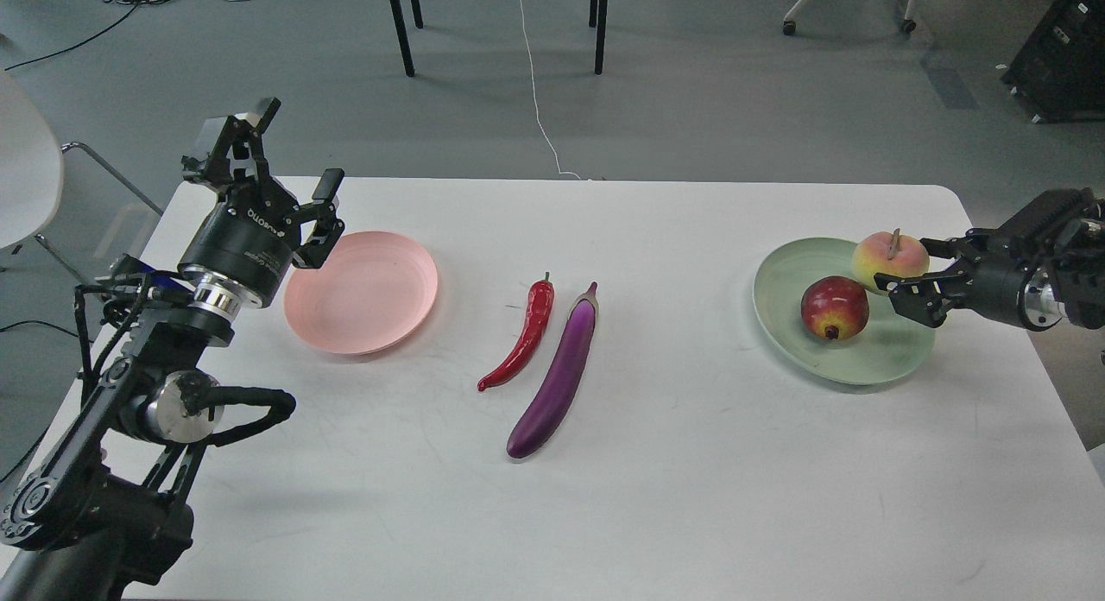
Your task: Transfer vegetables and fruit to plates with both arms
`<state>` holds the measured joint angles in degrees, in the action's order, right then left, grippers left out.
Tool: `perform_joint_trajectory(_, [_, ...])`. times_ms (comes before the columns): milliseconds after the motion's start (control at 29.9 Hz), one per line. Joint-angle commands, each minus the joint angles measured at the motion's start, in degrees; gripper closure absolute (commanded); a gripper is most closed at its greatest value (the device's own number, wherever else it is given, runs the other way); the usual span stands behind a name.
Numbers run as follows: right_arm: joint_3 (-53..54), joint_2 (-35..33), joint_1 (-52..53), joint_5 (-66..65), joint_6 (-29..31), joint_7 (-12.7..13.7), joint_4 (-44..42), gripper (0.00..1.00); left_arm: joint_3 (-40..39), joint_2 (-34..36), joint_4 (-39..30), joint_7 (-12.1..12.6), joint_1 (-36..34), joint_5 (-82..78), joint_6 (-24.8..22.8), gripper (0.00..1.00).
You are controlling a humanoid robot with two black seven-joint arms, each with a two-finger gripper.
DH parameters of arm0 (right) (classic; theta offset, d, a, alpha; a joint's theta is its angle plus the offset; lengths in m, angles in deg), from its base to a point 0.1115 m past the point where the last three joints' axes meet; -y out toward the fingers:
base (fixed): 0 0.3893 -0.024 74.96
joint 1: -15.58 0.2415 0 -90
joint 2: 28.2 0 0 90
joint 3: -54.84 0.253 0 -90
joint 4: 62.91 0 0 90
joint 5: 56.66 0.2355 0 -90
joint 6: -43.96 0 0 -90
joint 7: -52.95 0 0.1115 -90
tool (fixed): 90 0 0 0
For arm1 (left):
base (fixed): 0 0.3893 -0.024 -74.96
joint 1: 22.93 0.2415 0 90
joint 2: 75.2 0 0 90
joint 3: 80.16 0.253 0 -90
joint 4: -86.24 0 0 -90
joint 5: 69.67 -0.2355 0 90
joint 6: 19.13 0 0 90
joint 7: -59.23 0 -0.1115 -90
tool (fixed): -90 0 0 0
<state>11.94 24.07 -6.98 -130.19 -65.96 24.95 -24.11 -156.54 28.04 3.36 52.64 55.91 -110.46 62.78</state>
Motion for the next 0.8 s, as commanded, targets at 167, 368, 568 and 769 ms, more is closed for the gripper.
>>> perform_joint_trajectory(167, [0.09,-0.07,-0.21,0.23,-0.47,0.0,0.32,0.19,0.0,0.03,-0.08,0.0,0.0,0.0,0.0,0.0])
perform_joint_trajectory(368, [0.36,-0.16,-0.21,0.32,-0.56,0.0,0.67,0.12,0.0,0.03,-0.08,0.0,0.0,0.0,0.0,0.0])
perform_joint_trajectory(568, [4.74,-0.95,-0.12,0.4,-1.27,0.0,2.6,0.08,0.0,0.12,-0.08,0.0,0.0,0.0,0.0,0.0])
perform_joint_trajectory(769, [20.45,-4.37,-0.11,1.1,-1.27,0.0,8.04,0.06,0.0,1.35,0.0,-0.53,-0.09,0.0,-0.26,0.0])
